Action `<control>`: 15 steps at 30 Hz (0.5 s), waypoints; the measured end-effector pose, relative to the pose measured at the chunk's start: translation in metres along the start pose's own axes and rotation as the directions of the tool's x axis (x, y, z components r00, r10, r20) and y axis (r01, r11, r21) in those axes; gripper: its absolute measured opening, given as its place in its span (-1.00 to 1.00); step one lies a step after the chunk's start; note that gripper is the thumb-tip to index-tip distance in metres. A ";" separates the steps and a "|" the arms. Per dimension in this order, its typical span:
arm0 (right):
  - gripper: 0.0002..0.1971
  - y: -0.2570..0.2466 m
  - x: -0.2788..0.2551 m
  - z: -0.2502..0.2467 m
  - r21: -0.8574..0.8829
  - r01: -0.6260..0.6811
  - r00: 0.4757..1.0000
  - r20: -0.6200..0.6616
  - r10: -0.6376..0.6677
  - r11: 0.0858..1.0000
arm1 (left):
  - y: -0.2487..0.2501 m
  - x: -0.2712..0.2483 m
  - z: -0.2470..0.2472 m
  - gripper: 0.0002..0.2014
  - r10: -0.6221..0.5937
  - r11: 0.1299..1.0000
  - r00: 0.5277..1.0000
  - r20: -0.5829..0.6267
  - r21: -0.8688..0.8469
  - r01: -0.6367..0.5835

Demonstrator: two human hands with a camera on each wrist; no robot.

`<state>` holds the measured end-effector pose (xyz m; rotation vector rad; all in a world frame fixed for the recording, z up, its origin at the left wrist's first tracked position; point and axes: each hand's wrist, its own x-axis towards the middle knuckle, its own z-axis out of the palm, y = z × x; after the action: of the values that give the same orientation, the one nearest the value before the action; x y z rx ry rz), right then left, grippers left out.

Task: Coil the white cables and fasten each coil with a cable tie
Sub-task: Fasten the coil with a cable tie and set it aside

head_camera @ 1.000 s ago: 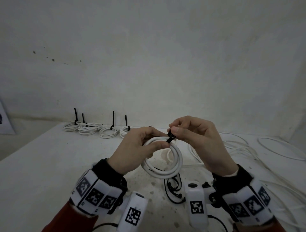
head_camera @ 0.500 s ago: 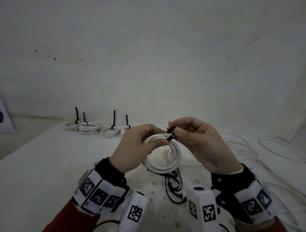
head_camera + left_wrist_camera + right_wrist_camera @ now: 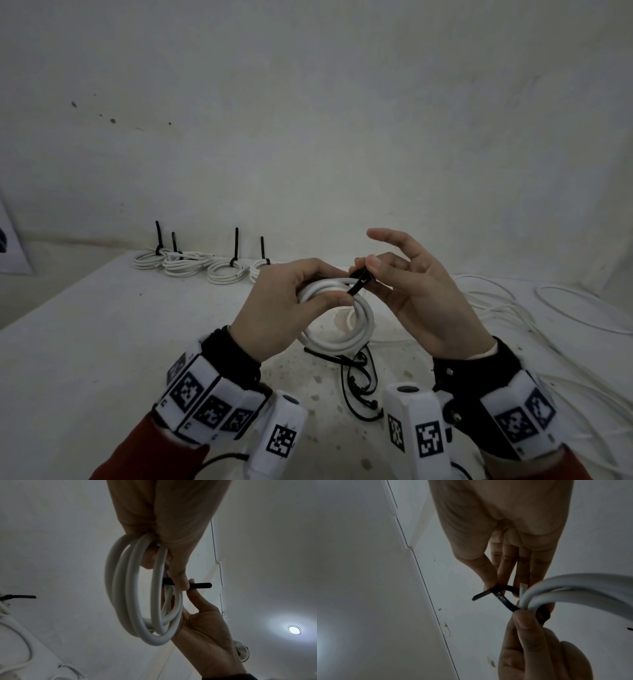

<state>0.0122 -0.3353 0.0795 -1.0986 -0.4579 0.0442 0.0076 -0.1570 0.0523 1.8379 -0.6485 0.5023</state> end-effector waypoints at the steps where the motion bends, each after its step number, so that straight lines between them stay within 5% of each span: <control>1: -0.49 0.000 -0.001 0.000 -0.010 0.004 1.000 0.003 -0.004 1.000 | 0.000 0.000 0.000 -0.78 0.011 1.000 1.000 0.002 0.005 -0.011; 15: -0.38 0.000 -0.003 0.001 -0.039 0.023 0.998 -0.054 -0.025 0.999 | 0.004 -0.001 -0.002 -0.75 0.123 0.989 0.992 0.018 0.080 -0.124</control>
<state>0.0091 -0.3351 0.0793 -1.1287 -0.4241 -0.0155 0.0044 -0.1564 0.0553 1.8859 -0.7638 0.6062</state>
